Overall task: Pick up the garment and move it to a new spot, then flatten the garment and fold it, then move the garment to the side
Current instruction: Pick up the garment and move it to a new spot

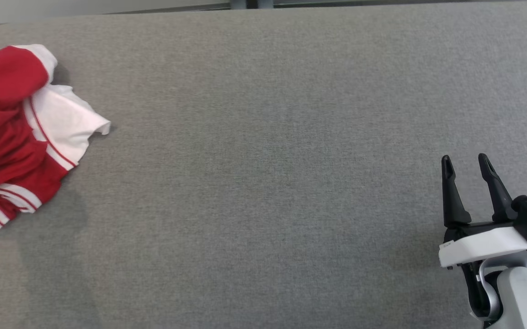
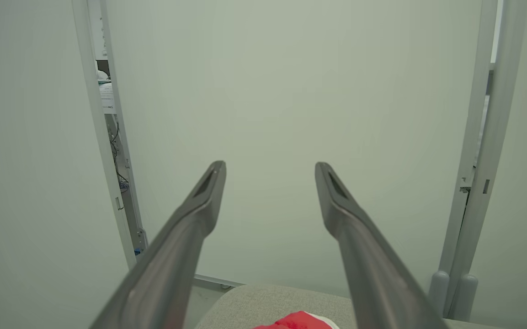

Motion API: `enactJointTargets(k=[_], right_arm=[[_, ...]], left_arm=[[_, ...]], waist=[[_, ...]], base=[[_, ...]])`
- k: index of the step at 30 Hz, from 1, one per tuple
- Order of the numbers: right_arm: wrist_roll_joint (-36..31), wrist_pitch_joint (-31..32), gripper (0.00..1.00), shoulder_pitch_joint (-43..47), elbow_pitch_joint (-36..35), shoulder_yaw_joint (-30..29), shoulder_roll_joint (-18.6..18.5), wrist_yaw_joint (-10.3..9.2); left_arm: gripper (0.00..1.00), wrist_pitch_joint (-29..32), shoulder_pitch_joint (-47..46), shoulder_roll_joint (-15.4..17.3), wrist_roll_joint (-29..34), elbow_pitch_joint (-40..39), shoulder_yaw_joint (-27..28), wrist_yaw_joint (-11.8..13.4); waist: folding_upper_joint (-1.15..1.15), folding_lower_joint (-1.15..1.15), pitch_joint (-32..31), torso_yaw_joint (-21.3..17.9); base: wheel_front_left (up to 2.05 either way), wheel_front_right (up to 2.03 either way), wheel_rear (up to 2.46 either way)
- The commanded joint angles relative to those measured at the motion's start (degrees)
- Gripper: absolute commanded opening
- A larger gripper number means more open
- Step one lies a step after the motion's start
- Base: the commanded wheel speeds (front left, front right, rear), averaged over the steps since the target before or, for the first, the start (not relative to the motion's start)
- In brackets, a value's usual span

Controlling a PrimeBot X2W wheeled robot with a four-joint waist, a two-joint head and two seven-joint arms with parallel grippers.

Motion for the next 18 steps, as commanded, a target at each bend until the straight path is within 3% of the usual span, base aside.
enactJointTargets(k=[1,11,18], right_arm=[[-0.15,-0.36,1.00,-1.18,-0.35,-0.02,0.13,-0.02],[-0.69,-0.46,1.00,-1.86,-0.77,-0.53,0.63,-0.02],[-1.24,-0.48,1.00,-0.94,-0.95,-0.48,0.69,-0.02]], left_arm=[[1.00,0.84,-1.70,1.15,-0.68,1.25,0.31,-0.39],[1.00,10.77,-4.03,5.96,-1.53,13.05,-0.28,-1.30],[1.00,18.48,-2.34,7.34,-3.20,19.49,-0.32,-2.30]], waist=[[0.00,-0.01,6.35,-6.45],[0.00,-0.01,7.87,-7.27],[0.00,-0.01,6.91,-6.31]], base=[[0.00,0.00,0.00],[0.00,0.00,0.00],[0.00,0.00,0.00]])
